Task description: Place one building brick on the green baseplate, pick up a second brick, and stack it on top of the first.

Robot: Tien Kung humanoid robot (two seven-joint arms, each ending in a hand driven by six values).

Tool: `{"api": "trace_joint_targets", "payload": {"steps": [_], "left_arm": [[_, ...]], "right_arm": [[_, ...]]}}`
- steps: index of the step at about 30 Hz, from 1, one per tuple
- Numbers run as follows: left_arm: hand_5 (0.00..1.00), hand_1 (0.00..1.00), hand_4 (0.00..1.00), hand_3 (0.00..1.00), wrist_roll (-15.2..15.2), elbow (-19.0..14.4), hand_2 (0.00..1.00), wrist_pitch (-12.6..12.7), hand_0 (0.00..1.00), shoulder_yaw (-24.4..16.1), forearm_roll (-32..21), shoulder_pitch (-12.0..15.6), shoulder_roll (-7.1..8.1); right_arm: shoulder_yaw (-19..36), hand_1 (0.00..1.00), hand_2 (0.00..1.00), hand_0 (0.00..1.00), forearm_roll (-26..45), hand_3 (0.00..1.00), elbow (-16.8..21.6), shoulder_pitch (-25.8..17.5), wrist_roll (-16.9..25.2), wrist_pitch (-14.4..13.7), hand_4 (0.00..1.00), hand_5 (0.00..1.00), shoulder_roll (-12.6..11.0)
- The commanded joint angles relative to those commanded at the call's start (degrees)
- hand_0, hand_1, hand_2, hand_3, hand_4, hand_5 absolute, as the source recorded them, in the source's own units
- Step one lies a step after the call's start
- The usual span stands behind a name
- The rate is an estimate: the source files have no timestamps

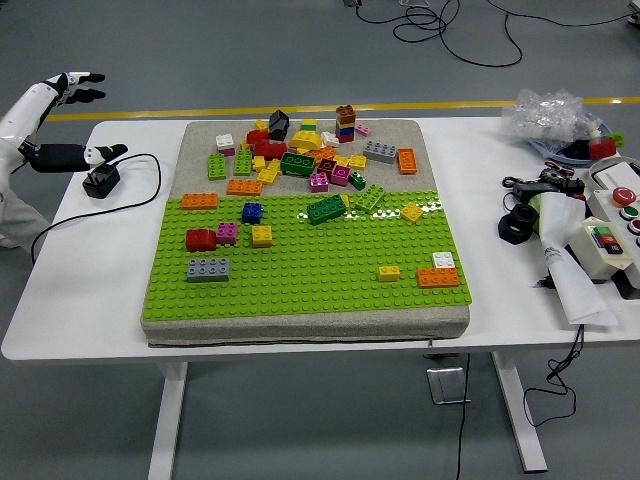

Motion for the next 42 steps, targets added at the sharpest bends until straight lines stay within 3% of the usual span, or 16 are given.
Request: {"api": "trace_joint_targets", "payload": {"steps": [11,22,31,42], "left_arm": [[0.186,0.789,0.895,0.822,0.61,-0.35,0.73,-3.88,0.837,3.16,4.04,1.78,-0.18],[0.162,0.781,0.85,0.8,0.44,2.0,0.682,-5.99,0.833,11.65,8.39,0.7,0.19],[0.15,0.778,0.825,0.776,0.04,3.92,0.654,-4.97,0.831,17.59,8.72,-0.9,-0.69],[0.122,0.767,0.783,0.726,-1.55,7.65,0.623,-0.08,0.823,24.44,9.38,-3.49,-1.85]], "right_arm": [[0.06,0.695,0.741,0.761,-0.28,0.703,0.0,-0.08,0.03,0.03,0.949,0.683,0.07],[0.09,0.695,0.741,0.761,-0.19,0.703,0.0,-0.01,0.01,0.02,0.949,0.683,0.01],[0.06,0.694,0.74,0.76,0.01,0.703,0.0,0.06,0.08,-0.05,0.949,0.682,0.07],[0.01,0.694,0.741,0.76,0.04,0.703,0.0,0.11,-0.01,-0.01,0.949,0.682,-0.07]]}}
